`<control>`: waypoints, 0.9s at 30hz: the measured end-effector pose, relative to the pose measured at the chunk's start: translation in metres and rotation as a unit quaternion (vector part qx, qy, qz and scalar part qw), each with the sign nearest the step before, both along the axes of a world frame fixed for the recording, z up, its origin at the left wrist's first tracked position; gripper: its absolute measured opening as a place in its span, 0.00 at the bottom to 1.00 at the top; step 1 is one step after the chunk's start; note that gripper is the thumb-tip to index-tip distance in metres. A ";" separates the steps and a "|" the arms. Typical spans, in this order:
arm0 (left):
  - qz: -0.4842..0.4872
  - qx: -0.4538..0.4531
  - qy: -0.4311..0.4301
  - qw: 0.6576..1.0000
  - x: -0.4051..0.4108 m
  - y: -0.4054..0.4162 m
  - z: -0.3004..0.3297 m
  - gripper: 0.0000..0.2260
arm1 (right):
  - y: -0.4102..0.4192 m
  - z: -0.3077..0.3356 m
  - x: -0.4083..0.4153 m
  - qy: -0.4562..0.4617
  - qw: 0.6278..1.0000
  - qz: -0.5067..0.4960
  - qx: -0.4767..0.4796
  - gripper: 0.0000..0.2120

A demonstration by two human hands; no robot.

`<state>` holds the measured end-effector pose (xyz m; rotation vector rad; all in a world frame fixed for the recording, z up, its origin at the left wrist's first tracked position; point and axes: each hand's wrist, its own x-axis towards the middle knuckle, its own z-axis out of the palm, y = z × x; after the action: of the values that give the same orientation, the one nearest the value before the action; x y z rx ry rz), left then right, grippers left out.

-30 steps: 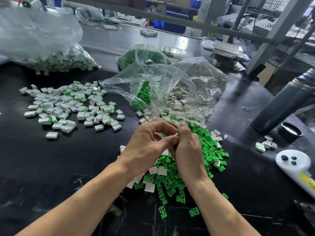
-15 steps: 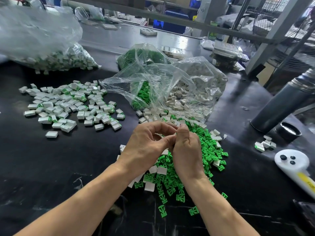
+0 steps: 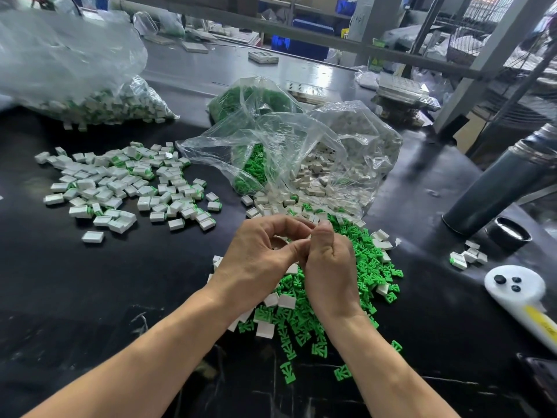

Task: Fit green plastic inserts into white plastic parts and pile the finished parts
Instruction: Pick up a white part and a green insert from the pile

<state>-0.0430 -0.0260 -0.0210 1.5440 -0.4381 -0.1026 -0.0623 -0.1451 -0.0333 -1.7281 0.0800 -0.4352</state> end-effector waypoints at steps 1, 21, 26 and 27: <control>0.002 -0.001 0.001 1.000 0.000 0.000 0.000 0.02 | 0.000 0.000 0.000 -0.002 1.000 0.001 -0.002 0.24; 0.076 0.037 -0.004 0.996 0.014 0.011 -0.004 0.04 | -0.028 -0.002 -0.002 -0.031 0.996 0.037 -0.081 0.03; 0.065 0.084 -0.031 0.994 0.014 0.012 -0.008 0.08 | -0.028 -0.002 -0.002 -0.010 0.997 0.019 -0.075 0.02; 0.067 0.104 -0.047 0.991 0.015 0.012 -0.009 0.07 | -0.028 -0.003 -0.002 -0.005 0.997 0.011 -0.082 0.03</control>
<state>-0.0284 -0.0144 -0.0303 1.7850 -0.4077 0.0302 -0.0647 -0.1728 -0.0359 -1.8866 0.0183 -0.4441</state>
